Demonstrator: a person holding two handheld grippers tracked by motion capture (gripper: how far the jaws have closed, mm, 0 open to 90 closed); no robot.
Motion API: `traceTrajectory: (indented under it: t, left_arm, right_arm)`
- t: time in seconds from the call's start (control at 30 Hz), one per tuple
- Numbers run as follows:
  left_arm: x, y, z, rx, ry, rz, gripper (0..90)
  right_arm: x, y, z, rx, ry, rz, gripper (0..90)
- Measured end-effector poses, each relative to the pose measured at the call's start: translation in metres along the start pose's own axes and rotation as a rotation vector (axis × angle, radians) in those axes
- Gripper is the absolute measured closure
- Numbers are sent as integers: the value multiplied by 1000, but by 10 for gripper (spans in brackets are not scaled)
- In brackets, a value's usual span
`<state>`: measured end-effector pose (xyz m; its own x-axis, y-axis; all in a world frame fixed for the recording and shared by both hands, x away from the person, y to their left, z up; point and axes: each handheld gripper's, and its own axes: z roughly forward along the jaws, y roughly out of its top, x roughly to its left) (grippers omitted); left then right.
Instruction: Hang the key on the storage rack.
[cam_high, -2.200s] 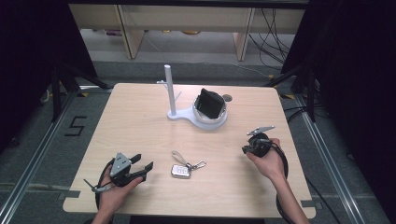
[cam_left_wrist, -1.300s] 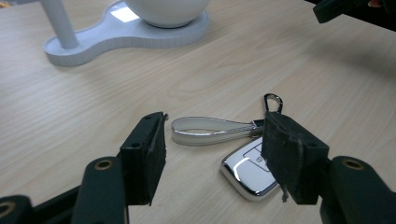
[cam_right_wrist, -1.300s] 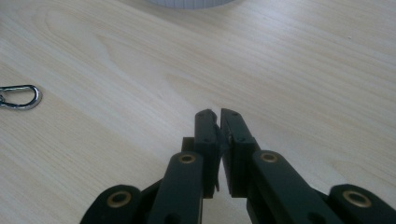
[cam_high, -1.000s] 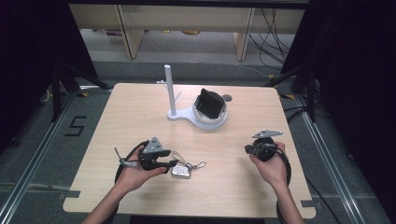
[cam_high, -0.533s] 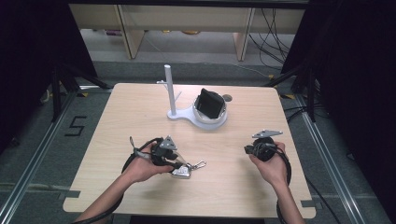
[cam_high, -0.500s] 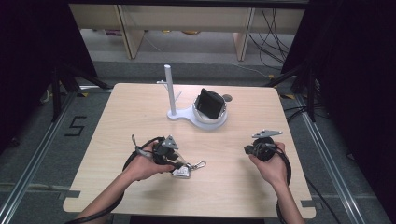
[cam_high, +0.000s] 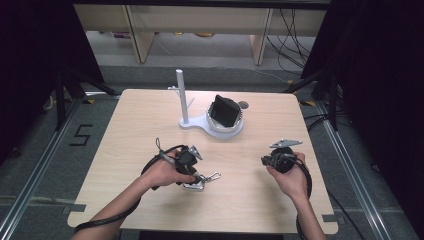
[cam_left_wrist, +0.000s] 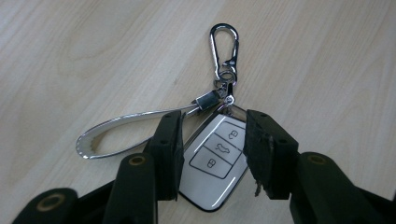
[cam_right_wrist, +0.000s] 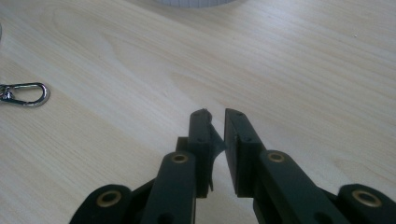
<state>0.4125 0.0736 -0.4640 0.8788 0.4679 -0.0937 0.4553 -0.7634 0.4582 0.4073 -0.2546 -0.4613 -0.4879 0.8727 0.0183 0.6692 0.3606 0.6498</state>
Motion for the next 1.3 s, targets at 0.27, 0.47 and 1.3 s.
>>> traceTrajectory:
  t: [0.27, 0.47, 1.3]
  left_arm:
    - [-3, 7, 5, 41, 3, 34, 562]
    - [-4, 12, 10, 67, -1, 58, 557]
    - [-8, 32, 21, 114, 3, 82, 542]
  right_arm:
    - [0, 0, 0, 2, 4, -5, 816]
    - [0, 0, 0, 0, 4, -2, 814]
    - [2, 0, 0, -2, 19, -6, 809]
